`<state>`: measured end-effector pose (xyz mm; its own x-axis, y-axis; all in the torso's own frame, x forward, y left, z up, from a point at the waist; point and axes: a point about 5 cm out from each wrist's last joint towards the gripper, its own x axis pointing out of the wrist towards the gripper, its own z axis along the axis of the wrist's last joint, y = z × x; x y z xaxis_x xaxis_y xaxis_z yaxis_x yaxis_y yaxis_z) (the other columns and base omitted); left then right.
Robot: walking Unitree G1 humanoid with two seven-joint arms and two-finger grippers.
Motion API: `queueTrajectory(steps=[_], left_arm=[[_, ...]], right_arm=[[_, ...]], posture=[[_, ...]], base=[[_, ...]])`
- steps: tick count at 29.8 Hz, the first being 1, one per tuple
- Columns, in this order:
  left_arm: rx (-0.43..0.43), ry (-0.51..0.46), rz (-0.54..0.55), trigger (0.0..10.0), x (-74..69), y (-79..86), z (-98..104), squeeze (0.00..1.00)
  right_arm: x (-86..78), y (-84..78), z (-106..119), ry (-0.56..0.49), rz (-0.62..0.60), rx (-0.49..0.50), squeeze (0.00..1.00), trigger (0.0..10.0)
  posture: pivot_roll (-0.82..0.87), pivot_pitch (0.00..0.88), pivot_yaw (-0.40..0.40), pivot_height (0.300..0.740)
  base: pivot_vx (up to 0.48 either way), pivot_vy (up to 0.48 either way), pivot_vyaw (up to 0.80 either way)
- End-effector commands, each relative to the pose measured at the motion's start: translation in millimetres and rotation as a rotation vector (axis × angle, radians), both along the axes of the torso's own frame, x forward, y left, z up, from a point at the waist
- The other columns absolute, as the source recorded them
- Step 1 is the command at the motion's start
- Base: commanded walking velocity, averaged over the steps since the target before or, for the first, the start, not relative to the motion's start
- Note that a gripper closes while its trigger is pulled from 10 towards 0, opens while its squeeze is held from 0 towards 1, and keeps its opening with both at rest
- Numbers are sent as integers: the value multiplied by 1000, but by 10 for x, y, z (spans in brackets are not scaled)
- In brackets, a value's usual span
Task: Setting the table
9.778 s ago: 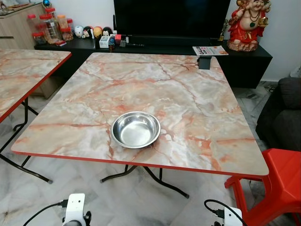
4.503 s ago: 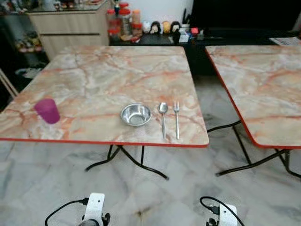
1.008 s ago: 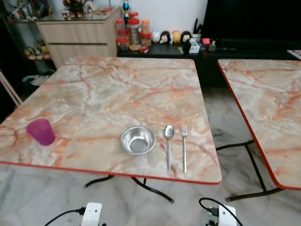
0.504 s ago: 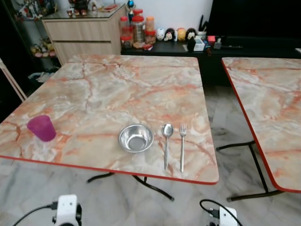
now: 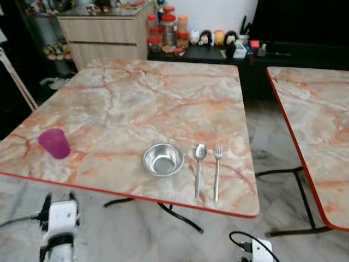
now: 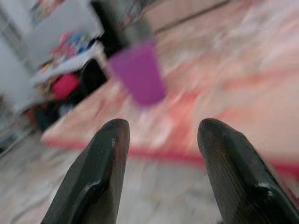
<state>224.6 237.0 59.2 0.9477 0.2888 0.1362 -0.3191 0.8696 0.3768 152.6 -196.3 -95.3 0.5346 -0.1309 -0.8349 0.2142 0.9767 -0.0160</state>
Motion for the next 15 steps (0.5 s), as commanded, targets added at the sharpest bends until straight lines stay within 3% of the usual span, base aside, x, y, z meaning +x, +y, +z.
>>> queueTrajectory(steps=[1,2,5,6,7,11,12,13,15], left_arm=[[13,-46,-95,10000,208,-146,205,0],[-17,-75,-153,10000,343,-256,323,0],[-88,-74,-225,10000,440,-402,399,0],[-205,-56,-334,10000,539,-618,446,71],[-241,-57,-367,10000,572,-697,471,1000],[-271,-53,-395,10000,604,-766,510,1000],[-350,-56,-436,10000,708,-880,582,1000],[-350,-56,-436,10000,708,-880,582,1000],[-433,-53,-469,10000,817,-954,655,1000]], right_arm=[[18,7,4,4,12,0,0,10000],[22,7,6,3,11,0,0,10000],[23,2,7,1,1,-1,0,10000],[21,-5,7,-1,-10,0,0,10000],[18,-10,7,-2,-15,0,0,10000],[15,-15,7,-1,-21,0,0,10000],[3,-19,3,0,-31,1,0,10000],[3,-19,3,0,-31,1,0,10000],[-13,-19,-3,2,-38,2,0,10000]], posture=[[70,0,-7,725],[64,0,-3,725],[53,0,1,725],[40,0,8,725],[36,0,9,725],[36,0,9,725],[20,0,19,725],[20,0,19,725],[20,0,17,725]], base=[[0,0,0],[0,0,0],[0,0,0],[0,0,0],[0,0,0],[0,0,0],[0,0,0],[0,0,0],[0,0,0]])
